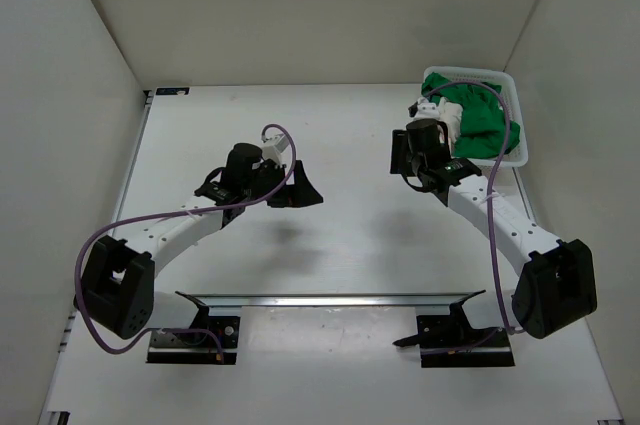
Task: Fold and stack the t-shirts
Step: Grab crumpled tshirt from bin with the right arm
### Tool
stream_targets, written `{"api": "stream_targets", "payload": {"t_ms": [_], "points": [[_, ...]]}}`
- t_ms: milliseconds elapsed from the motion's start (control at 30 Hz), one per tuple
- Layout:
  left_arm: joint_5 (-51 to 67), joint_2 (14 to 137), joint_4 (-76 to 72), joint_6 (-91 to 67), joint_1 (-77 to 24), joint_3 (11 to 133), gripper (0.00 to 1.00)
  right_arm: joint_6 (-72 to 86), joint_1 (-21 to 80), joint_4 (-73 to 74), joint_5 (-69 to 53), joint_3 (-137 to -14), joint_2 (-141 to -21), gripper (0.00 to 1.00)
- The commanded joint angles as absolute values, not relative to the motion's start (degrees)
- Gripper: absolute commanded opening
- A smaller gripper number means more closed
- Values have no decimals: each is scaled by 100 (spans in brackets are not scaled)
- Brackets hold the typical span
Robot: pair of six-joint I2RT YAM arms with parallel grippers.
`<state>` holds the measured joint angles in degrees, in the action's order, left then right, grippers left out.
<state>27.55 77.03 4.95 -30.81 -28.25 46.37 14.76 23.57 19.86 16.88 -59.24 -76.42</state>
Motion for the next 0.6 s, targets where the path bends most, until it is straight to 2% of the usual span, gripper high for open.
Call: {"api": "stream_targets", "payload": {"t_ms": [0,67,133,200,267,300,333,367,400,467,567], "points": [[2996,7453,335,-3032,-2813,4685,99,1459,2381,1810,1749,-6047,-7515,50],[3129,7365,54,-3050,-2751,4597,98,1301,2399,1679,1487,-6003,-7497,43],[3050,7339,61,-3058,-2891,4535,99,1135,2408,1504,1293,-5889,-7392,41],[2945,7382,62,-3120,-2935,4465,99,1203,2339,1179,1030,-5679,-7182,33],[3092,7383,-288,-3295,-2874,4334,95,1572,1945,1064,242,-5599,-7172,16],[3163,7409,-403,-3418,-2874,4220,65,1617,1838,1177,98,-5729,-7294,10],[3155,7392,-509,-3480,-2900,4140,49,1626,1724,1378,79,-5931,-7460,0],[3060,7418,-501,-3472,-2953,4131,34,1617,1697,1615,358,-6081,-7575,0],[2989,7409,-440,-3402,-3040,4131,24,1548,1696,1869,595,-6395,-7759,0],[2700,7374,-282,-3305,-3163,4149,16,1416,1592,2230,1298,-6933,-8067,0],[2680,7260,-342,-3357,-3252,4044,16,1222,1110,2522,1818,-7828,-8323,2]]}}
